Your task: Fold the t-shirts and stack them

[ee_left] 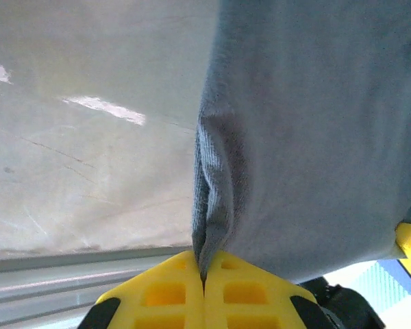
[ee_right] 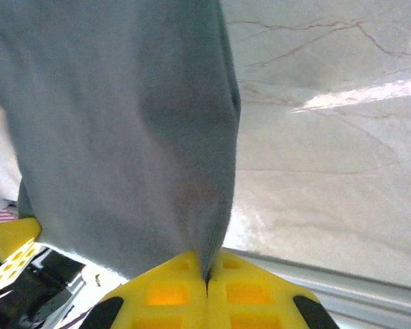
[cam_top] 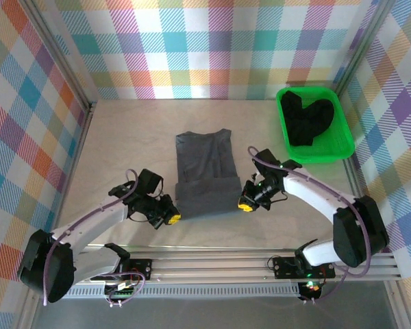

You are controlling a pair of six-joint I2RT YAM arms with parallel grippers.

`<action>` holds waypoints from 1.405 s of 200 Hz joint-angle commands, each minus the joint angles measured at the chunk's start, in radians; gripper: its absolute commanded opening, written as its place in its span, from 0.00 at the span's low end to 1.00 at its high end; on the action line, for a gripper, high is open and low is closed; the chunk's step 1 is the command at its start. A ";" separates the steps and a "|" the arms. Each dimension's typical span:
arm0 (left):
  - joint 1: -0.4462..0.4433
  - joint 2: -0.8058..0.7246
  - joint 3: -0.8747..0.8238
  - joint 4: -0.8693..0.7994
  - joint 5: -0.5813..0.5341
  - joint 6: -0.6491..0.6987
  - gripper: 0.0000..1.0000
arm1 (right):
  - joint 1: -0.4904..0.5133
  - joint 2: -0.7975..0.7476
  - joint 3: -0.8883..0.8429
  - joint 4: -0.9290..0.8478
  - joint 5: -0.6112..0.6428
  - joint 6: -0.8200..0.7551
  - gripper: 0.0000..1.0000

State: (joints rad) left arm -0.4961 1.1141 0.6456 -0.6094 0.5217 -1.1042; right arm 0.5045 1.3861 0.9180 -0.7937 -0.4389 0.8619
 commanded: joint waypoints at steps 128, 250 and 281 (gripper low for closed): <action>0.288 0.964 1.186 -0.047 -0.213 0.062 0.38 | -0.221 1.133 1.741 -0.329 0.004 -0.075 0.44; -0.220 0.663 0.554 0.593 -0.477 -0.523 0.70 | -0.245 0.109 0.224 0.510 0.025 -0.045 0.60; -0.257 0.846 0.663 0.681 -0.530 -0.605 0.72 | -0.263 -0.116 0.013 0.524 0.028 -0.017 0.61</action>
State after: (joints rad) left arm -0.7483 1.8523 1.2392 -0.0959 0.1005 -1.5723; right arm 0.2569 1.3655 1.0431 -0.3977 -0.4026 0.8047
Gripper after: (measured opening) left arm 0.714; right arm 0.607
